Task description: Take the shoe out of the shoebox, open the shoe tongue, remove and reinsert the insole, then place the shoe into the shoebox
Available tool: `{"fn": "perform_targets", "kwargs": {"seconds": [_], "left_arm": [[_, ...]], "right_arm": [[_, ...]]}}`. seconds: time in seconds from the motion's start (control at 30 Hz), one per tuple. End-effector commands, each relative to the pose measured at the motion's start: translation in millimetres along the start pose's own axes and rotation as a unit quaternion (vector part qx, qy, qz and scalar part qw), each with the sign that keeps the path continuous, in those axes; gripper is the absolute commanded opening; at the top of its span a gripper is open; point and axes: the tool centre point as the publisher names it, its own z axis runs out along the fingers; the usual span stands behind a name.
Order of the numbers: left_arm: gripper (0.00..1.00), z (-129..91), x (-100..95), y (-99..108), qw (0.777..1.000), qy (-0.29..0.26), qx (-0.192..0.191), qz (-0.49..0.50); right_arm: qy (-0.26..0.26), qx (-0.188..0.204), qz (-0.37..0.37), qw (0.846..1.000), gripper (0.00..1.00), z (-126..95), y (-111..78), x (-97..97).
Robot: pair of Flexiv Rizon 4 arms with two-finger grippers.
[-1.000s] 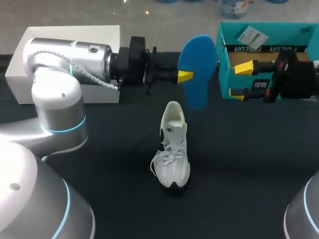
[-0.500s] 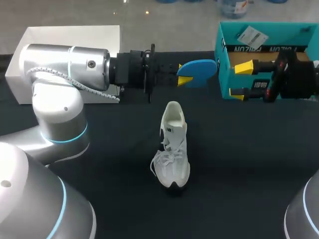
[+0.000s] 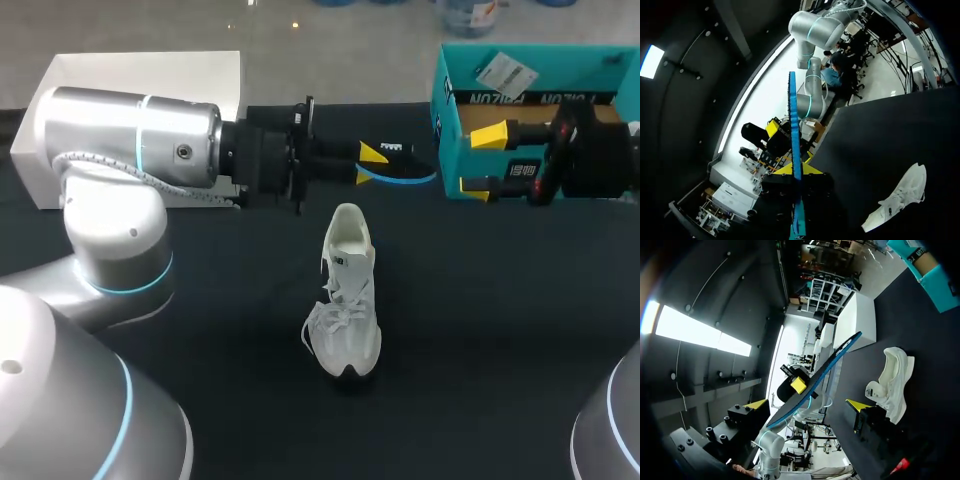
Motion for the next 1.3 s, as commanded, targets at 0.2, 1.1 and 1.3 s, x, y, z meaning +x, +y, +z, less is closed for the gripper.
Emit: {"fn": "perform_targets", "kwargs": {"seconds": [0.2,1.1,1.3], "left_arm": [[0.0,4,4.5,8,0.988,-0.059,0.03,0.138],[0.0,27,-2.9,13,0.954,-0.072,-0.02,0.29],[0.0,32,-4.9,15,0.95,-0.073,-0.021,0.303]], "right_arm": [[-0.001,0.0,0.0,1.0,1.0,1,0.0,-0.3],[-0.008,0.006,0.017,1.0,1.0,24,13.2,-5.0],[-0.008,0.006,0.017,1.0,0.81,27,15.6,-4.9]]}}
